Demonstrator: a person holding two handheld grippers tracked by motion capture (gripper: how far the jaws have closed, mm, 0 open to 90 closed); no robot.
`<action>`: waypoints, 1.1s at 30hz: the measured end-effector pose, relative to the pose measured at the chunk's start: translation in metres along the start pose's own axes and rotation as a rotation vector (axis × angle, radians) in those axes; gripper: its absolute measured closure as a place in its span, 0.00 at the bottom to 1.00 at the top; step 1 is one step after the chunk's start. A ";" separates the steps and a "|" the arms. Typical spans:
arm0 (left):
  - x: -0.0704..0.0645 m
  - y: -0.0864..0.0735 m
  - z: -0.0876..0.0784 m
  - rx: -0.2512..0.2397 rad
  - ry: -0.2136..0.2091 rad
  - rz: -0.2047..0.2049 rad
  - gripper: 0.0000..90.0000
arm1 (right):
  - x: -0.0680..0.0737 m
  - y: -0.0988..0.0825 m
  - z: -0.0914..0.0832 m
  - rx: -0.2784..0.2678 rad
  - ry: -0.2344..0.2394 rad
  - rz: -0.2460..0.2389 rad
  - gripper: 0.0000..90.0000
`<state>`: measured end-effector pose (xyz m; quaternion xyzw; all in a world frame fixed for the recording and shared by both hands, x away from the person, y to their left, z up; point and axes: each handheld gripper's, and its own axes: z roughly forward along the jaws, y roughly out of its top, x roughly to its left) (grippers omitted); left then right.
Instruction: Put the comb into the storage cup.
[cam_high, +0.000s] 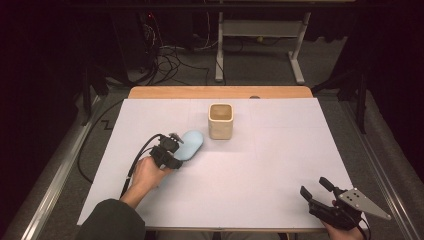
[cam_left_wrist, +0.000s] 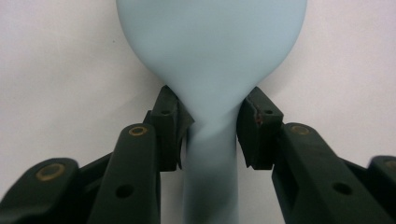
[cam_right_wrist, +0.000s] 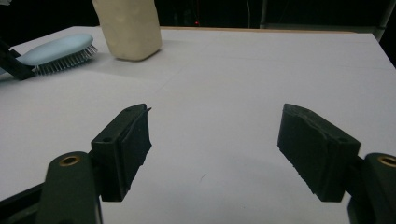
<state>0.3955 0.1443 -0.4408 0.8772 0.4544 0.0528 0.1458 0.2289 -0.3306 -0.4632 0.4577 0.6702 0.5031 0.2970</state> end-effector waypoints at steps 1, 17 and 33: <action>0.000 0.000 0.000 0.002 0.001 0.000 0.72 | 0.000 0.000 0.000 0.002 0.000 0.000 0.29; 0.000 -0.001 0.000 -0.015 -0.004 0.013 0.77 | -0.001 0.000 0.000 0.001 -0.001 0.002 0.29; 0.004 -0.007 -0.007 -0.063 -0.025 0.016 0.77 | -0.001 0.000 0.000 0.004 -0.001 -0.001 0.29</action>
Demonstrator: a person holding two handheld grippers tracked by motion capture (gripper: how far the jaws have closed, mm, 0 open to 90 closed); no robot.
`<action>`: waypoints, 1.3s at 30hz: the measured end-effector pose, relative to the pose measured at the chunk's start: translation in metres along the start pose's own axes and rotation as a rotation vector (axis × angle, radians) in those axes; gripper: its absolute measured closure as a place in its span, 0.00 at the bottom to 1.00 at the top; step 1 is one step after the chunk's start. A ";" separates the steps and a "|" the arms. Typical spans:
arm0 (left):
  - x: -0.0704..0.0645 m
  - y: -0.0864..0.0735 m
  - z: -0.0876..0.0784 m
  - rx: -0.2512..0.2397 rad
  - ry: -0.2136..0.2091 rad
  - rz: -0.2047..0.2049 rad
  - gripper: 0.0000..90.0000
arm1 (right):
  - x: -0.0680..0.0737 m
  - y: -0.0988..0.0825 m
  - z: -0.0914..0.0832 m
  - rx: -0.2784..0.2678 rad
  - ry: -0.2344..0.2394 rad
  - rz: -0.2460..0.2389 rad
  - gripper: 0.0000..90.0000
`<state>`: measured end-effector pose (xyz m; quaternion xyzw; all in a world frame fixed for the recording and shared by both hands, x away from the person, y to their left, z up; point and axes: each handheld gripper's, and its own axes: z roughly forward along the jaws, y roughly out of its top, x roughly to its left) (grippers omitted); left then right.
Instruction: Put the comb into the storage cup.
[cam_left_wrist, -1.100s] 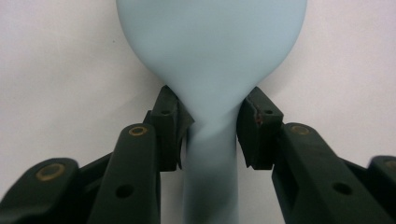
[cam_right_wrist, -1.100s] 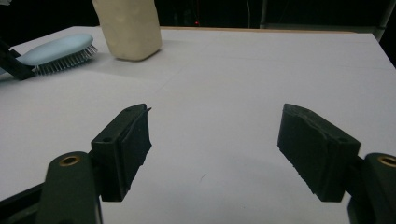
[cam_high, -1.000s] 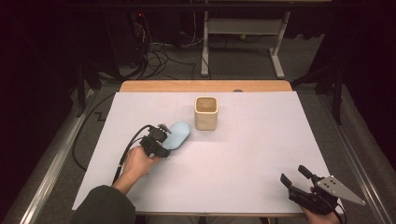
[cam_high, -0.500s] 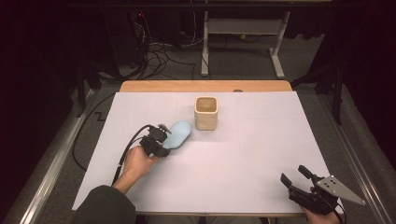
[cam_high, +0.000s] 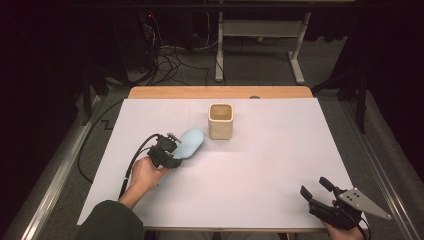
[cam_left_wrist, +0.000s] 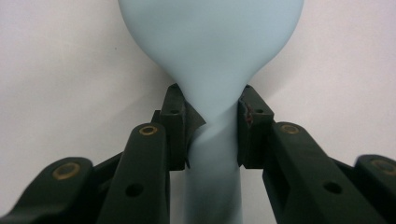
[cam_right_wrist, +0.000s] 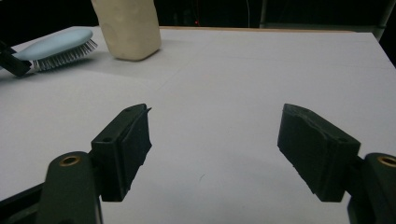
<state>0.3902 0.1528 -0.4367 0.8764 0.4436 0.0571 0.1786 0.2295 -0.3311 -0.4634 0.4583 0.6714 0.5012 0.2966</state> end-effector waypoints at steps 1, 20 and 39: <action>0.000 -0.001 -0.002 -0.004 -0.004 -0.001 0.77 | 0.000 0.000 0.000 0.000 0.000 0.000 0.29; 0.000 -0.015 -0.021 -0.068 -0.023 -0.001 0.77 | 0.000 0.000 0.000 0.003 0.005 0.013 0.28; -0.007 -0.029 -0.031 -0.117 -0.049 0.010 0.77 | 0.000 0.000 0.001 0.001 0.004 0.023 0.27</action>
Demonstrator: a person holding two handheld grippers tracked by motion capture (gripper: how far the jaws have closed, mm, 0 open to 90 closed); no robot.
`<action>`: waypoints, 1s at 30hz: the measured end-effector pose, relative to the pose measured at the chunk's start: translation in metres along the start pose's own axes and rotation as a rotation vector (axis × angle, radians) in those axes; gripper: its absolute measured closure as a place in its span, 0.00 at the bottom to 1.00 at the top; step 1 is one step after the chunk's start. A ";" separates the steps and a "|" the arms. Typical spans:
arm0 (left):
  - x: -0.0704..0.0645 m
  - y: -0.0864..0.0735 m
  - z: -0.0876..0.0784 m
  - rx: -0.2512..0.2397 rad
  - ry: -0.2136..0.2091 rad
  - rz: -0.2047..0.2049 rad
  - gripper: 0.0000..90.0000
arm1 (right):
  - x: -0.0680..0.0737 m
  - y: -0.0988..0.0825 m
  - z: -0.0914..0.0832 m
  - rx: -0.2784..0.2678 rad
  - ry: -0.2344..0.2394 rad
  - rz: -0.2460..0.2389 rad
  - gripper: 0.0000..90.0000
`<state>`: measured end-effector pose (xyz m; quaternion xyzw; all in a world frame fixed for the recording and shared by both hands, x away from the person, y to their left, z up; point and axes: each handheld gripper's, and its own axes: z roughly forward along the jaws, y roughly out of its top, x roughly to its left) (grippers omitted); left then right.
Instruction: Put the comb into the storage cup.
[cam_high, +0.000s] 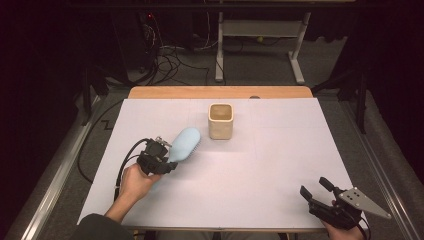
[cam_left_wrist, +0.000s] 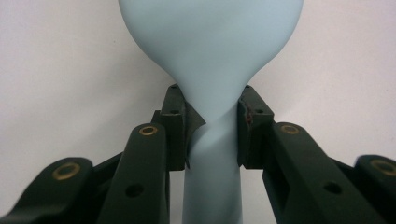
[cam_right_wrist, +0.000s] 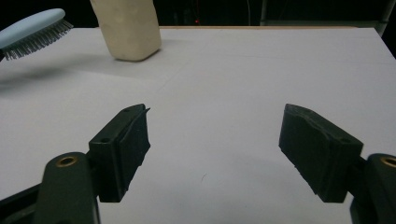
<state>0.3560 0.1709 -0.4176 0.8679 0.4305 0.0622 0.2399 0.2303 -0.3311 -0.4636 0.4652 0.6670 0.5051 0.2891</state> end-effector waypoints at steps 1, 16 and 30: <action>0.000 -0.001 0.000 -0.002 -0.002 0.003 0.77 | 0.000 0.000 0.000 0.000 0.000 -0.002 0.27; -0.014 -0.009 -0.007 -0.051 -0.031 0.031 0.77 | 0.001 0.001 0.001 -0.005 0.004 -0.001 0.26; -0.029 -0.010 -0.007 -0.083 -0.059 0.065 0.77 | 0.011 0.005 0.007 -0.011 0.048 -0.003 0.25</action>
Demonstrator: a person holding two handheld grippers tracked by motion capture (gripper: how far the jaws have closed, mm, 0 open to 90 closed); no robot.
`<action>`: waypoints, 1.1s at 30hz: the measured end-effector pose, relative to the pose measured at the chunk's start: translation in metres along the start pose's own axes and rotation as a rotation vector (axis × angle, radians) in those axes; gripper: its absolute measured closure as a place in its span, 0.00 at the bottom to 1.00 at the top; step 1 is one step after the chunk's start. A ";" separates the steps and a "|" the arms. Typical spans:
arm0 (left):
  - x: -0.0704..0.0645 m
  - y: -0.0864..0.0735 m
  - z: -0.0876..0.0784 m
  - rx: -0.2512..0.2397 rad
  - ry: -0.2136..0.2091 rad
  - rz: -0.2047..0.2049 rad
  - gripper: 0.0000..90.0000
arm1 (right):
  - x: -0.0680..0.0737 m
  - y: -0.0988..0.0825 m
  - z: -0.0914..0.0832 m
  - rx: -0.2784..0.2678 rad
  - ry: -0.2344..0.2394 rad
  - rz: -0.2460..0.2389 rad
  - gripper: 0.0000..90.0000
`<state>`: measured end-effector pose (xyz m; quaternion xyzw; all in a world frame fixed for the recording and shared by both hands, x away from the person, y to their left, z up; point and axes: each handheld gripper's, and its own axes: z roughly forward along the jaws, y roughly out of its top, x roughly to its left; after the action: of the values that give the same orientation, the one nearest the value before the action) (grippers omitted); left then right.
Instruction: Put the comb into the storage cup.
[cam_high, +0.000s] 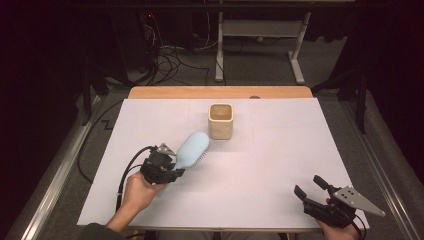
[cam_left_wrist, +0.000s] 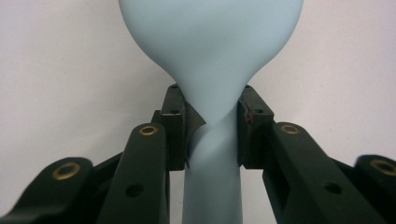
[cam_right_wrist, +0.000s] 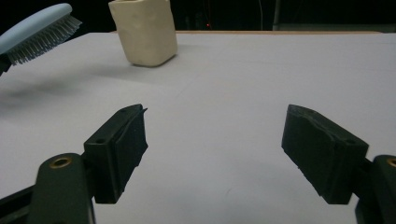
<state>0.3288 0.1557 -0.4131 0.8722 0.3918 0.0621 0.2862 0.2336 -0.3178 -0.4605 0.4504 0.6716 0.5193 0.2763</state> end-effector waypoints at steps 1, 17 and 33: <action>-0.001 0.000 0.001 -0.003 -0.003 0.002 0.77 | 0.000 0.000 0.000 0.000 0.000 0.000 0.25; -0.016 0.001 0.003 -0.016 -0.026 0.039 0.77 | 0.020 0.008 0.018 -0.009 0.068 -0.031 0.23; -0.023 0.003 0.007 -0.021 -0.037 0.055 0.77 | 0.044 0.015 0.035 -0.001 0.140 -0.026 0.22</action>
<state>0.3177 0.1347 -0.4148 0.8805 0.3616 0.0579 0.3009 0.2481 -0.2623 -0.4530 0.4039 0.6950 0.5462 0.2356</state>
